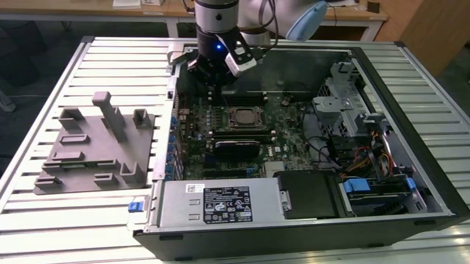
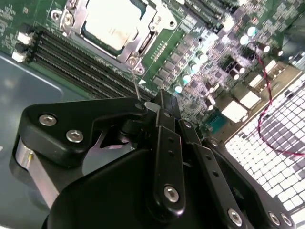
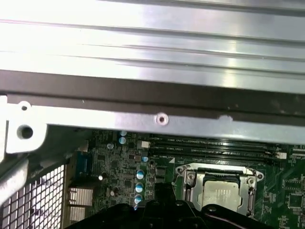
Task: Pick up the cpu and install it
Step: 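Install the first cpu locking lever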
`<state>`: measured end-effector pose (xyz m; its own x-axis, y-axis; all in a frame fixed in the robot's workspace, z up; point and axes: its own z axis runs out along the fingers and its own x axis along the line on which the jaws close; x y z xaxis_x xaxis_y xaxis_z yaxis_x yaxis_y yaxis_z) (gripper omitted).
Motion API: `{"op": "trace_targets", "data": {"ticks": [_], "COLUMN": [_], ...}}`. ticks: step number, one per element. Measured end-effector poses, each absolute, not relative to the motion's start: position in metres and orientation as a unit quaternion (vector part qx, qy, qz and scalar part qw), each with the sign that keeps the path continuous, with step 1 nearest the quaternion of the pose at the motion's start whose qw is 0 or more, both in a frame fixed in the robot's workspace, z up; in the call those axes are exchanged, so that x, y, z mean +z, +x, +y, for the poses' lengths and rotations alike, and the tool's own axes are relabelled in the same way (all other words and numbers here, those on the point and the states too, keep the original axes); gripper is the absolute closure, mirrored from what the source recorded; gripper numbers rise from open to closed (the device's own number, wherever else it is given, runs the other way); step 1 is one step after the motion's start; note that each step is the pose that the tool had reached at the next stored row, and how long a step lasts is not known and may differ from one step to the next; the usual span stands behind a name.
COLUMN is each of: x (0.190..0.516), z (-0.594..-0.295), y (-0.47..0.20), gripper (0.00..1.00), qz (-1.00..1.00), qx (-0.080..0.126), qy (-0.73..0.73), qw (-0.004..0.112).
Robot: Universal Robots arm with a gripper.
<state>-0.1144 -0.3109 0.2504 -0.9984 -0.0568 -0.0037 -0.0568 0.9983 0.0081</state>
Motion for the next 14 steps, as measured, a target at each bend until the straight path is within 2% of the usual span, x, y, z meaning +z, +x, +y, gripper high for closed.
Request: {"op": "trace_targets", "data": {"ticks": [14], "x": [0.251], "z": [-0.3019], "y": [-0.1173], "gripper": [0.89], "qz": [1.0], "qx": [0.004], "qy": [-0.028], "qw": [0.002]}}
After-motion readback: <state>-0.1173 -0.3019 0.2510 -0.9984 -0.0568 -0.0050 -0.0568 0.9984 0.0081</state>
